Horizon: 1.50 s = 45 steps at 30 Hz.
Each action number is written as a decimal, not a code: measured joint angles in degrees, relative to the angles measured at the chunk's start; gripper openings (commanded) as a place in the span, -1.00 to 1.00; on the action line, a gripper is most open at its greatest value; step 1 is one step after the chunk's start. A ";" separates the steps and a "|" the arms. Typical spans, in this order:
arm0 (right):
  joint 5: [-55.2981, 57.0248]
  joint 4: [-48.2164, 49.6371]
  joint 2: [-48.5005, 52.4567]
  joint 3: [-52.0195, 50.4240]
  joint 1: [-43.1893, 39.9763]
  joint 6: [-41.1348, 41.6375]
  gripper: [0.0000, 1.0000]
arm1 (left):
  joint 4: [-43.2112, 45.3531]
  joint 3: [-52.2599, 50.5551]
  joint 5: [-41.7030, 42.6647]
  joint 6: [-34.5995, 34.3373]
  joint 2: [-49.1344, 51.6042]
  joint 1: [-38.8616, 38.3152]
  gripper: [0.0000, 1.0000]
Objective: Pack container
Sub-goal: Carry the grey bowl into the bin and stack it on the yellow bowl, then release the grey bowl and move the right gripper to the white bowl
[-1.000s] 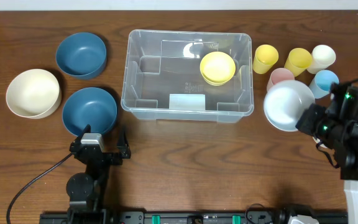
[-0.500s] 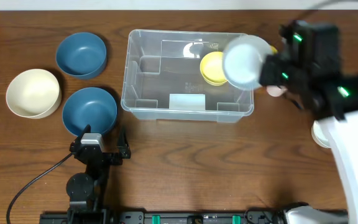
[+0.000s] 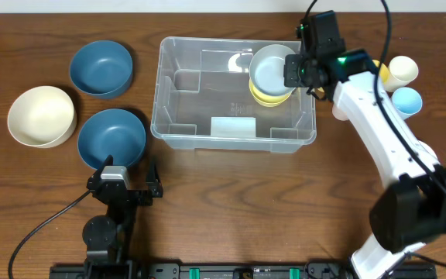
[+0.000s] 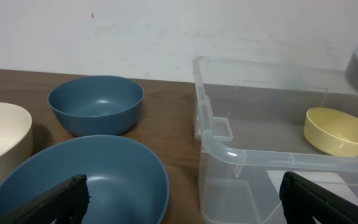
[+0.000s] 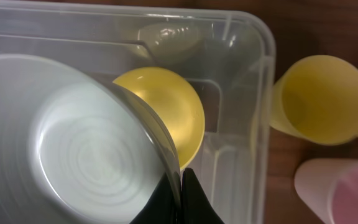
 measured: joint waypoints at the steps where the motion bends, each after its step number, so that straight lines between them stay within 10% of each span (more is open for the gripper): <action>1: 0.22 0.79 1.01 0.00 0.00 -0.04 -0.97 | 0.00 0.00 0.00 0.00 0.00 0.00 0.96; 12: 1.97 7.28 9.81 0.02 0.00 -0.20 -0.97 | 0.00 0.00 0.00 0.00 0.00 0.00 0.96; 18: 2.27 8.96 10.32 0.11 0.00 -0.22 -0.17 | 0.00 0.00 0.00 -0.02 0.00 0.00 0.96; 24: 2.19 7.48 10.32 0.31 0.00 -1.01 -0.08 | 0.00 0.00 0.00 0.00 0.00 0.00 0.96; 45: 0.48 -34.97 -1.81 26.51 -4.55 5.05 -0.05 | 0.00 0.00 0.00 0.00 -0.02 0.00 0.96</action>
